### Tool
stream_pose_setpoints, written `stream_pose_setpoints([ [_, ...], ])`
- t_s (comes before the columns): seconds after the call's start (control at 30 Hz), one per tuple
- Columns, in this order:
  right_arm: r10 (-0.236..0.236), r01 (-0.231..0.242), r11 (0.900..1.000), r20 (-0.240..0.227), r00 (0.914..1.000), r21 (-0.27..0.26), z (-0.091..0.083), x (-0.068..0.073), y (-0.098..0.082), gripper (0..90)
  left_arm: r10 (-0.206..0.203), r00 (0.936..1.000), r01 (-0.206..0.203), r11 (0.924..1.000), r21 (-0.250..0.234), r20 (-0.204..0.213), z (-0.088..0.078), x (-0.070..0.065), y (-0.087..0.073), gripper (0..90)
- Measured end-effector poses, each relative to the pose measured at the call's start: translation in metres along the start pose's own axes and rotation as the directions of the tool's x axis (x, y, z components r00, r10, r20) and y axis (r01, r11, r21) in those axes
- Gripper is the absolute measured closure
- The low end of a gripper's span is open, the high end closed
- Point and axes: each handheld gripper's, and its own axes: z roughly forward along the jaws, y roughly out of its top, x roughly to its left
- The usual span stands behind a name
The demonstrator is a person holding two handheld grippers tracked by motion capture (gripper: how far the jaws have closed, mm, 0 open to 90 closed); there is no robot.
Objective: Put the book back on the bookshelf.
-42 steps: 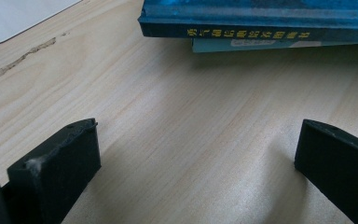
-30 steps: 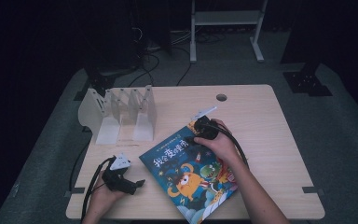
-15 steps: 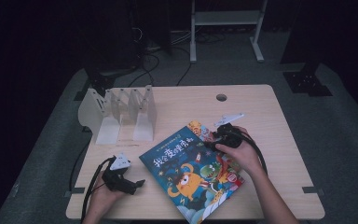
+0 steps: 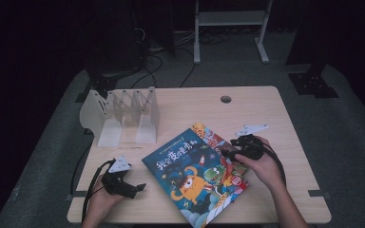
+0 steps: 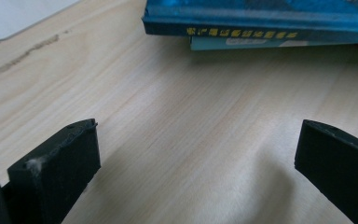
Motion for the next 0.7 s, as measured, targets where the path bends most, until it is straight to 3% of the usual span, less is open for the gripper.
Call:
stream_pose_setpoints([
  [0.37, 0.021, -0.021, 1.0, 0.008, 0.9998, -0.019, -0.027, -0.003, -0.029, 36.8, 0.002, 0.998, 0.001, 0.9982, -0.06, 0.062, -0.011, 0.002, 0.021, 4.3],
  [0.7, 0.026, -0.025, 0.999, 0.025, 0.9993, -0.046, -0.049, -0.005, -0.044, 36.1, 0.029, 0.9968, -0.025, 0.9982, -0.055, 0.075, -0.007, 0.005, 0.042, 5.1],
])
